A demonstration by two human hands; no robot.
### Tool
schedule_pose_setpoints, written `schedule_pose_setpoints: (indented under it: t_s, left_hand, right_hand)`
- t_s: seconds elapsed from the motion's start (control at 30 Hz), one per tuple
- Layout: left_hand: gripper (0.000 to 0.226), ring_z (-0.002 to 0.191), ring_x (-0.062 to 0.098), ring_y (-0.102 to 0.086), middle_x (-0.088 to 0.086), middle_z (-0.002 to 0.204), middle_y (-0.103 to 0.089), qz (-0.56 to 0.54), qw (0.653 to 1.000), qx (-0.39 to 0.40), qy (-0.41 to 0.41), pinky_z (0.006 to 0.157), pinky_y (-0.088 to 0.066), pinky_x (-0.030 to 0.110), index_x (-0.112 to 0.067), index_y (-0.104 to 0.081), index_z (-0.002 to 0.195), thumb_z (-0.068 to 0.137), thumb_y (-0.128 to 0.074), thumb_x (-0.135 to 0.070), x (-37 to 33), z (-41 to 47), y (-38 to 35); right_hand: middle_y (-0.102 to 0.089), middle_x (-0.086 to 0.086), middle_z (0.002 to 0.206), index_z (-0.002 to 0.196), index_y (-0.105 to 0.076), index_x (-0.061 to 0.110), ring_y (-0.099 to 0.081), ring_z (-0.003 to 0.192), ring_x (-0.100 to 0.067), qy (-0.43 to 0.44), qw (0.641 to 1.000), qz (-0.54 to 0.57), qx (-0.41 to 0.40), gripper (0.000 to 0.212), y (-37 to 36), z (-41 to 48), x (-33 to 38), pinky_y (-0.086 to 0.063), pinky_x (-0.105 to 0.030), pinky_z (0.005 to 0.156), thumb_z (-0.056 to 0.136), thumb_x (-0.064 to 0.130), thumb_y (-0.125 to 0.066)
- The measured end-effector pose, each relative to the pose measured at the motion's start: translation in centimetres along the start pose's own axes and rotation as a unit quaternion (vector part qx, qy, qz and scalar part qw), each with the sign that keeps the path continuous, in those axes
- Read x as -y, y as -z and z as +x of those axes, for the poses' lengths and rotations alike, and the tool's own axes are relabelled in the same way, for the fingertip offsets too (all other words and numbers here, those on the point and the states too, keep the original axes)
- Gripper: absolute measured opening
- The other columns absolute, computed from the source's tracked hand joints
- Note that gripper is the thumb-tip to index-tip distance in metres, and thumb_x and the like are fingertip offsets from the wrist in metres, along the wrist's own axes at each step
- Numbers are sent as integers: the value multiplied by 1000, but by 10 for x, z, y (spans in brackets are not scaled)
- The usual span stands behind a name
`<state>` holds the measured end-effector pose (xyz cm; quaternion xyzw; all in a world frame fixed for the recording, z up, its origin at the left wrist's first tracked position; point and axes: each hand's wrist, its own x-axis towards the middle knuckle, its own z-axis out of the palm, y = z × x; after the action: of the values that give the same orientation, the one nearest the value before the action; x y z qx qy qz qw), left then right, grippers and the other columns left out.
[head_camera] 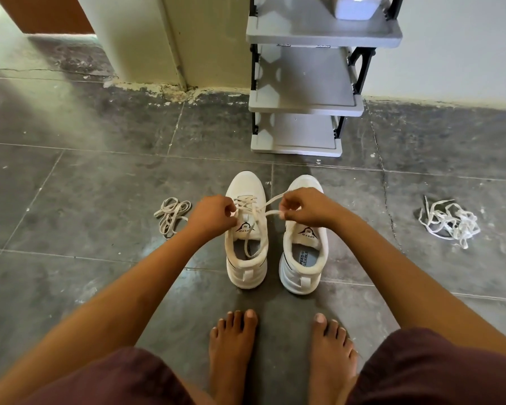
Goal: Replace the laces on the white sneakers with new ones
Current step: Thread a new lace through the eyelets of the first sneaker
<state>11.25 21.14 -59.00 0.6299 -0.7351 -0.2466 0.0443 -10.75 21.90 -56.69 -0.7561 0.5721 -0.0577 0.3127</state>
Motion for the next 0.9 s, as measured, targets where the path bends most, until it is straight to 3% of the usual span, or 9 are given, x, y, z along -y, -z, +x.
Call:
schedule_pose_setpoints:
  t_s: [0.1, 0.2, 0.3, 0.4, 0.5, 0.63, 0.7, 0.9]
  left_hand:
    - [27, 83, 13, -60, 1, 105, -66, -124, 990, -50, -32, 77, -50, 27, -15, -63, 113, 87, -59, -9, -14, 0, 17]
    - [30, 74, 12, -57, 6, 107, -64, -223, 972, 40, -57, 64, -47, 19, -16, -59, 118, 92, -47, -7, -33, 0, 33]
    - [21, 67, 10, -55, 6, 97, -65, -198, 971, 106, -78, 54, -43, 11, -10, -63, 108, 97, -46, -16, -41, -1, 37]
    - [21, 60, -1, -50, -5, 74, -61, -173, 982, 36, -66, 50, -36, 4, -13, -68, 92, 98, -47, -17, -28, 5, 36]
    - [24, 61, 1, -52, -6, 71, -62, -125, 992, -17, -21, 53, -36, 12, -20, -66, 81, 97, -48, -17, -5, 11, 38]
    - [24, 79, 24, -62, 9, 83, -70, -96, 991, -56, 73, 74, -49, 34, -17, -67, 78, 92, -48, -13, 21, 18, 33]
    - [26, 75, 25, -63, 10, 81, -70, -114, 986, -68, 105, 76, -52, 36, -18, -67, 75, 91, -48, -10, 28, 18, 31]
    - [27, 57, -1, -52, -11, 64, -62, -158, 987, -5, 30, 53, -39, 16, -23, -66, 72, 92, -52, -12, 12, 8, 19]
  right_hand:
    - [-66, 1, 77, 91, -63, 13, -62, 70, -12, 16, 995, 98, -8, 4, 13, 8, 15, -51, -22, 68, 88, 17, -63]
    - [-69, -4, 77, 91, -67, 9, -65, 70, -14, 34, 988, 142, -48, 8, 22, 16, 26, -52, -25, 68, 86, 15, -66]
    - [-67, 1, 71, 90, -66, 11, -64, 65, -9, 34, 982, 173, -74, 7, 29, 20, 32, -48, -17, 62, 84, 13, -68]
    - [-65, 2, 70, 94, -63, 7, -61, 61, -4, 2, 970, 232, -77, 11, 35, 18, 27, -48, -14, 58, 85, 11, -66]
    - [-64, 0, 70, 93, -63, 5, -57, 56, -1, -26, 949, 299, -93, 7, 42, 14, 16, -49, -12, 56, 89, 10, -62]
    - [-62, -1, 72, 99, -64, 2, -54, 59, -8, -55, 920, 365, -134, 13, 47, 11, 4, -50, -13, 56, 91, 10, -59]
    - [-62, -1, 73, 101, -65, 0, -54, 62, -10, -60, 905, 390, -159, 16, 48, 11, 1, -52, -15, 59, 91, 11, -59]
    - [-68, -3, 82, 103, -66, 3, -65, 70, -7, -36, 888, 435, -142, 16, 41, 14, 8, -54, -15, 66, 91, 4, -57]
